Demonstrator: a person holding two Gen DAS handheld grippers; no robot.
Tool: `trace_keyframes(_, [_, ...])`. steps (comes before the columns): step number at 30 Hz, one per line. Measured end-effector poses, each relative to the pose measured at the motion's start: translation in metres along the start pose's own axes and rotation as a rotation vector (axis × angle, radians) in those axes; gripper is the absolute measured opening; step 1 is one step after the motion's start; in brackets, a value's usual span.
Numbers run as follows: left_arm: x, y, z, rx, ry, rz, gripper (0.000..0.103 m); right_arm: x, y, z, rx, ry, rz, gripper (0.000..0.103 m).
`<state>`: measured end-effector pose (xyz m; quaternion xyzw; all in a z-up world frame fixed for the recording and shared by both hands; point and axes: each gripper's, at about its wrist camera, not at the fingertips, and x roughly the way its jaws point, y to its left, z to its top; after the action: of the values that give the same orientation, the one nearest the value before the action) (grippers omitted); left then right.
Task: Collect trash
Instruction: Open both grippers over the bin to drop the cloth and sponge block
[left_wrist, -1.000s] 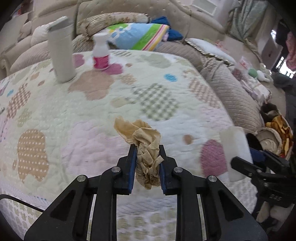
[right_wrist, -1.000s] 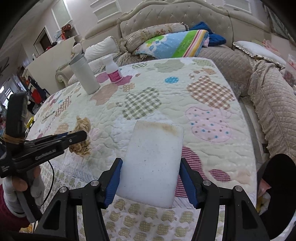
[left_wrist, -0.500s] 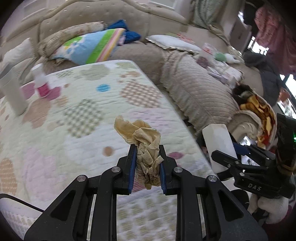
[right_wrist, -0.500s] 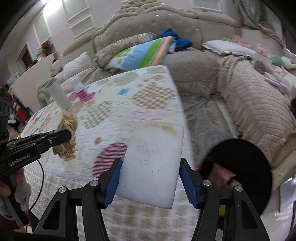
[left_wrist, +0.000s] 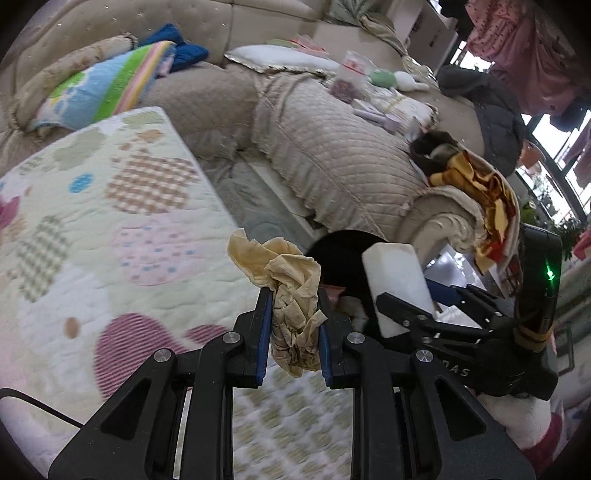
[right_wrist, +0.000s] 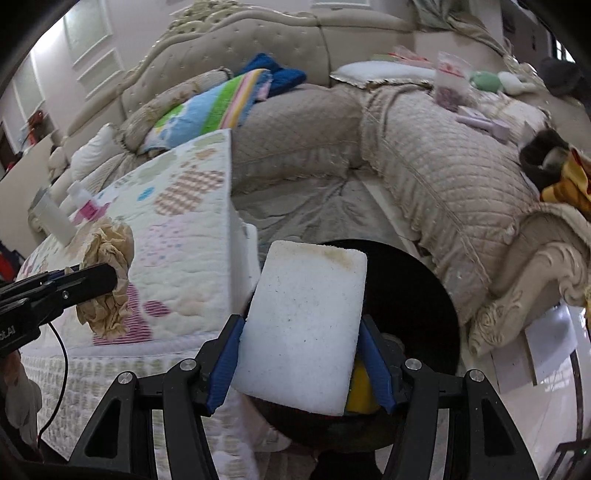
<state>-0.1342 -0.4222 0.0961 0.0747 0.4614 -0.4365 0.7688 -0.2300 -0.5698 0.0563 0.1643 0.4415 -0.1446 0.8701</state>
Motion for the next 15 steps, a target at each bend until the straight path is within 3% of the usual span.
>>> trace_keyframes(12, [0.036, -0.021, 0.009, -0.003, 0.036, -0.058, 0.022, 0.017, -0.037, 0.002, 0.074, 0.02, -0.02, 0.061])
trace_keyframes(15, [0.041, -0.021, 0.009, -0.002, 0.046, -0.076, 0.03, 0.02, -0.042, 0.002, 0.087, 0.022, -0.015, 0.063])
